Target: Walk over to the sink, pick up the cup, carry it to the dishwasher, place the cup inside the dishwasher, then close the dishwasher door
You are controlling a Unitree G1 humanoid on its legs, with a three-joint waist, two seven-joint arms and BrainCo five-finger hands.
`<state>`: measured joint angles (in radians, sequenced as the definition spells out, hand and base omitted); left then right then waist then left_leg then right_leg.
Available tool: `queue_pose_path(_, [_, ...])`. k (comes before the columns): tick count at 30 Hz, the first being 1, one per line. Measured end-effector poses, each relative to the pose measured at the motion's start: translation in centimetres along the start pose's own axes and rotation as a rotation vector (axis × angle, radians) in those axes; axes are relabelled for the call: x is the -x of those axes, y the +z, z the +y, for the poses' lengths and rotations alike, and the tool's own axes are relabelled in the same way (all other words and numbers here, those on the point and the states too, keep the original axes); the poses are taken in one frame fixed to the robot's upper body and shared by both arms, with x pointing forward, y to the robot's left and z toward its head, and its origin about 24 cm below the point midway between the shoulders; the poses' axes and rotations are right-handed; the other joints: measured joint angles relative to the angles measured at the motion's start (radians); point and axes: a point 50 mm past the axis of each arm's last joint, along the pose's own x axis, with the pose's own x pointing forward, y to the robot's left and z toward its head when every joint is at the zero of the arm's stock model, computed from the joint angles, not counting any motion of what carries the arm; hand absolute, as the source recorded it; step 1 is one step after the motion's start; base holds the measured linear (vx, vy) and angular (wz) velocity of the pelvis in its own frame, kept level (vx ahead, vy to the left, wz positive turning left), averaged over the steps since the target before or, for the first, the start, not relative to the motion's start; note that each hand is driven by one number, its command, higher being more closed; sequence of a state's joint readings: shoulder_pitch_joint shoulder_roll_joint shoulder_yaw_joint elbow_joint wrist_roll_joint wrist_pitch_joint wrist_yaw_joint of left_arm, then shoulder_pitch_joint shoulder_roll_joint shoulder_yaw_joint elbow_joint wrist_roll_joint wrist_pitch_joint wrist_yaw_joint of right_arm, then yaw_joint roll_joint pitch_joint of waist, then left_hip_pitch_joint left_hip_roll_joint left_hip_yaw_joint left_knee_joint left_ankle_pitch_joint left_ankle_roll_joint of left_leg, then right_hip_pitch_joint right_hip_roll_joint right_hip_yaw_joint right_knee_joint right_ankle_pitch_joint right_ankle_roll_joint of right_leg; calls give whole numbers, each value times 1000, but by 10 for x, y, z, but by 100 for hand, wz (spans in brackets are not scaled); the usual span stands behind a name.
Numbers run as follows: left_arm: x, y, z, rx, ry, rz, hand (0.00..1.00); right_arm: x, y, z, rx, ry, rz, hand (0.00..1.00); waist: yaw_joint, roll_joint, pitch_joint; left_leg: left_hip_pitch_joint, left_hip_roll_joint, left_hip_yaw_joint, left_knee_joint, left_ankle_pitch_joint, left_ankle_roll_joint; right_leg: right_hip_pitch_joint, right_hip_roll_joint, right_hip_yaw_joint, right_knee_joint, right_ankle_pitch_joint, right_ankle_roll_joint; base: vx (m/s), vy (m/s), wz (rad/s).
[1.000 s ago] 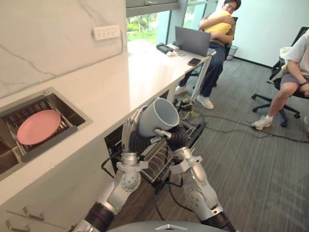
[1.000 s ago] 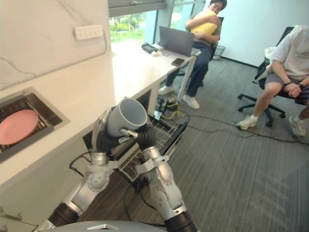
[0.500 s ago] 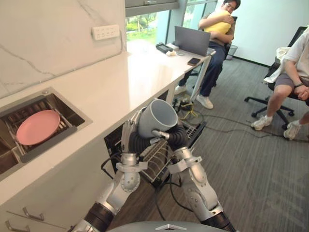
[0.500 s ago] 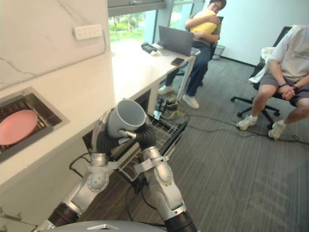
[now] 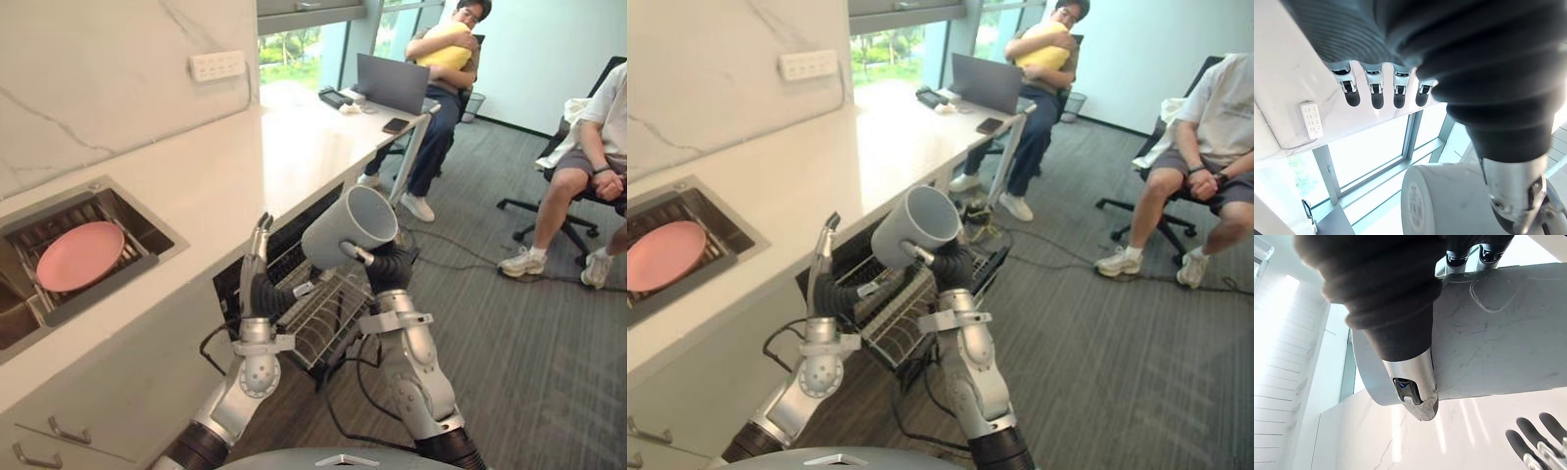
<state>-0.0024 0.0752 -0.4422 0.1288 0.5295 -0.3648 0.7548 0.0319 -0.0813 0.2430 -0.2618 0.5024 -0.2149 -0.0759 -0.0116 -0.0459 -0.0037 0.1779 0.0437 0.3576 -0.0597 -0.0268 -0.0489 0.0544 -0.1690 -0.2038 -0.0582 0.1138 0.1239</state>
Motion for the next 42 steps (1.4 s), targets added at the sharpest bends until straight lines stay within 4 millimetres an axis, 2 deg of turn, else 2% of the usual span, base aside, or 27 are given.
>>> queue_pose_path(3, [-1,-6,7,7,24,41,0,1,1,-9,16,-35,7,100,0,0,0,1,-1,-2,-6,3,0,0,0,-2,0,-2,1,-4,-5,1])
queue_pose_path(6, [5,-19,15,58,-14,146,0,6,0,-28,87,-107,55,100,2,-1,0,-2,-1,-11,-17,11,1,2,-1,-11,0,-2,2,2,-19,10])
queue_pose_path(8, [16,-33,16,97,-97,248,0,11,-8,-48,142,-175,119,100,3,-2,0,-3,-1,-24,-17,11,1,7,-3,-26,0,-5,6,-3,-21,18])
queue_pose_path(10, [40,-59,16,135,-255,423,0,20,-20,-77,218,-258,232,100,10,-4,2,-22,1,-37,-17,13,1,4,-5,-34,-7,-7,7,-26,-33,19])
queue_pose_path(11, [48,-66,16,141,-296,474,0,22,-22,-84,233,-274,261,100,12,-4,1,-25,-1,-42,-17,15,1,1,-6,-43,-14,-5,7,-19,-42,23])
queue_pose_path(13, [84,-94,22,145,-413,695,0,28,-35,-110,281,-333,374,100,10,-5,6,-60,-2,-66,-17,27,2,-13,-7,-67,-22,6,6,-3,-34,29])
queue_pose_path(14, [93,-100,25,146,-428,744,0,28,-38,-115,299,-343,398,100,11,-5,8,-69,-3,-70,-17,30,2,-18,-6,-75,-22,7,5,-15,-43,30])
queue_pose_path(15, [105,-108,32,166,-451,827,0,27,-42,-124,324,-355,444,100,11,-4,21,-82,-3,-86,-17,36,2,-22,-6,-90,-22,7,4,-27,-41,34])
queue_pose_path(17, [118,-116,40,199,-472,901,0,20,-46,-135,353,-358,485,100,15,-2,48,-105,-3,-117,-17,48,4,-25,-7,-121,-22,8,4,-50,-37,49])
queue_pose_path(18, [121,-120,44,205,-479,925,0,9,-45,-139,367,-358,497,100,23,0,72,-124,-3,-136,-17,57,4,-32,-9,-140,-23,10,1,-91,-22,51])
queue_pose_path(21, [121,-126,50,219,-466,951,0,-26,-35,-144,403,-340,482,100,52,7,138,-170,-6,-174,-17,84,9,-55,-11,-175,-23,22,-3,-113,0,43])
queue_pose_path(23, [121,-131,54,232,-438,977,0,-54,-20,-150,439,-342,465,100,75,24,207,-201,-13,-216,-17,107,14,-60,-18,-213,-23,30,-5,-102,22,54])
queue_pose_path(24, [118,-132,55,229,-431,976,0,-59,-17,-151,445,-340,468,100,79,26,220,-210,-12,-225,-17,112,15,-61,-19,-221,-22,33,-5,-90,31,41])
queue_pose_path(26, [119,-137,61,217,-405,995,0,-76,-6,-155,471,-320,485,100,117,26,257,-246,-13,-244,-15,129,18,-85,-21,-238,-22,43,-7,-67,30,30])
queue_pose_path(27, [117,-138,61,214,-402,994,0,-80,-3,-157,481,-317,485,100,121,27,270,-256,-15,-253,-13,132,19,-88,-23,-247,-22,45,-8,-57,32,37])
queue_pose_path(29, [109,-139,63,211,-379,978,0,-99,12,-158,494,-307,474,100,136,29,334,-282,-18,-279,-12,148,22,-94,-27,-274,-22,53,-9,-80,37,38])
queue_pose_path(32, [104,-140,66,209,-358,968,0,-110,24,-163,506,-308,486,100,161,31,369,-321,-19,-292,-12,158,17,-125,-28,-287,-20,60,-14,-51,30,24])
queue_pose_path(34, [98,-140,66,209,-346,954,0,-119,38,-167,514,-301,499,100,177,50,419,-343,-21,-312,-12,177,24,-140,-34,-306,-3,59,-15,-22,18,25])
queue_pose_path(37, [96,-140,66,221,-337,951,0,-127,41,-167,529,-285,558,100,191,64,432,-390,-25,-333,-12,191,23,-182,-39,-324,14,59,-16,-5,1,21])
queue_pose_path(40, [89,-140,64,242,-329,941,0,-127,45,-173,555,-297,620,100,213,78,450,-418,-27,-355,-12,202,25,-203,-43,-339,32,52,-21,7,-19,22])
queue_pose_path(42, [89,-141,64,256,-320,951,0,-128,47,-175,584,-305,640,100,218,85,456,-435,-28,-364,-13,208,24,-220,-48,-351,49,44,-25,-4,-20,20])
